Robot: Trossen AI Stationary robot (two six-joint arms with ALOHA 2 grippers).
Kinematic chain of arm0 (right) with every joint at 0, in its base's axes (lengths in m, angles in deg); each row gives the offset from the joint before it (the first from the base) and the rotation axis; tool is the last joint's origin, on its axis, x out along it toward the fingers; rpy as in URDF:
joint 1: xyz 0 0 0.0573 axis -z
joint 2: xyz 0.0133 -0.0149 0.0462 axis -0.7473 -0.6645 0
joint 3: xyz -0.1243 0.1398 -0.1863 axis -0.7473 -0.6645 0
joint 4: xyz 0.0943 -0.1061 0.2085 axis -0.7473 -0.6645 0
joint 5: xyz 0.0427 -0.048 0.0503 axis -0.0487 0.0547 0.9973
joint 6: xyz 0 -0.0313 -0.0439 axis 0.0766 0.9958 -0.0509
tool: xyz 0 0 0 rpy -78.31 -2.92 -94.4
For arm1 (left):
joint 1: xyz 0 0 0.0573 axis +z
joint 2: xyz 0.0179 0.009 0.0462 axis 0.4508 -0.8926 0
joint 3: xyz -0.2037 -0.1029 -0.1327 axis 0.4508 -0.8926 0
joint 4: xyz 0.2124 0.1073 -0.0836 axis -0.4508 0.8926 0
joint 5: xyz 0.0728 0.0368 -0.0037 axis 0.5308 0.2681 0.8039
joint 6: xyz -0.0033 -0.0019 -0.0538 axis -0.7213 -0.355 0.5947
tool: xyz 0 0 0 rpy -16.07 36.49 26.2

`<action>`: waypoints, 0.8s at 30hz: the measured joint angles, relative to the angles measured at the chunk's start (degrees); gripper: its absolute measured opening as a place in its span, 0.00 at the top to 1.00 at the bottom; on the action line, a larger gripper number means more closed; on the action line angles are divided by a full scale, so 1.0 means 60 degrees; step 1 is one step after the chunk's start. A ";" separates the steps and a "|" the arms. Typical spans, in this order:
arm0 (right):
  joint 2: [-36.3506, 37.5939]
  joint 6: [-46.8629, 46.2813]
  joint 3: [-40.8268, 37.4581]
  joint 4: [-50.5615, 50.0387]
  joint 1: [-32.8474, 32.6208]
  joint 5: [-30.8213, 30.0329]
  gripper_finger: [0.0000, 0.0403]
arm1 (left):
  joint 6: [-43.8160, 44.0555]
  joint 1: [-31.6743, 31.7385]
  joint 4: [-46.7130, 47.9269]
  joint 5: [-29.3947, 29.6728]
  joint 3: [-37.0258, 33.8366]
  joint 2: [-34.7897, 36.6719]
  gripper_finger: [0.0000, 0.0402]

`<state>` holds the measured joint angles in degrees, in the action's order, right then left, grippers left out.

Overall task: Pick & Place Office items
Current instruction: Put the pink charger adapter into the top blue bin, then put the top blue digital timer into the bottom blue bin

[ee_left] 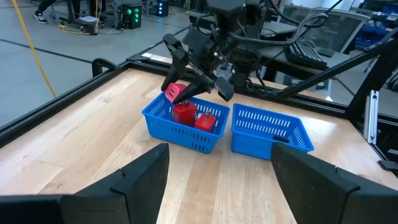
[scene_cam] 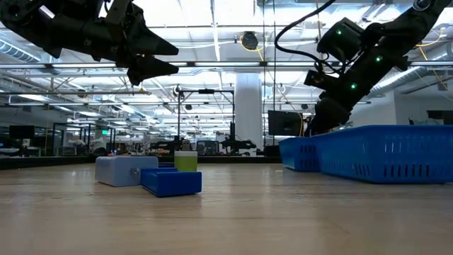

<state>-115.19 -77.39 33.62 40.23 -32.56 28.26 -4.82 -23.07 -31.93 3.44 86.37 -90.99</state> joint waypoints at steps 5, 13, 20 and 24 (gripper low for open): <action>0.0000 -0.0033 0.0000 -0.0004 0.0000 0.0000 0.63 | 0.0001 -0.0001 0.0000 0.0000 0.0000 0.0000 0.29; 0.0000 -0.0430 -0.0004 -0.0015 0.0003 -0.0007 0.42 | 0.0000 -0.0004 0.0000 0.0000 0.0000 0.0000 0.29; 0.0000 -0.0616 -0.0004 0.0135 0.0000 -0.0010 0.39 | 0.0000 -0.0001 0.0000 0.0000 0.0000 -0.0003 0.29; 0.0000 -0.0620 -0.0004 0.0971 -0.0082 -0.0005 0.41 | 0.0001 -0.0003 0.0001 0.0000 0.0000 0.0000 0.29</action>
<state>-115.19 -81.11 33.60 46.05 -33.05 28.22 -4.82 -23.08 -31.92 3.44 86.37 -90.99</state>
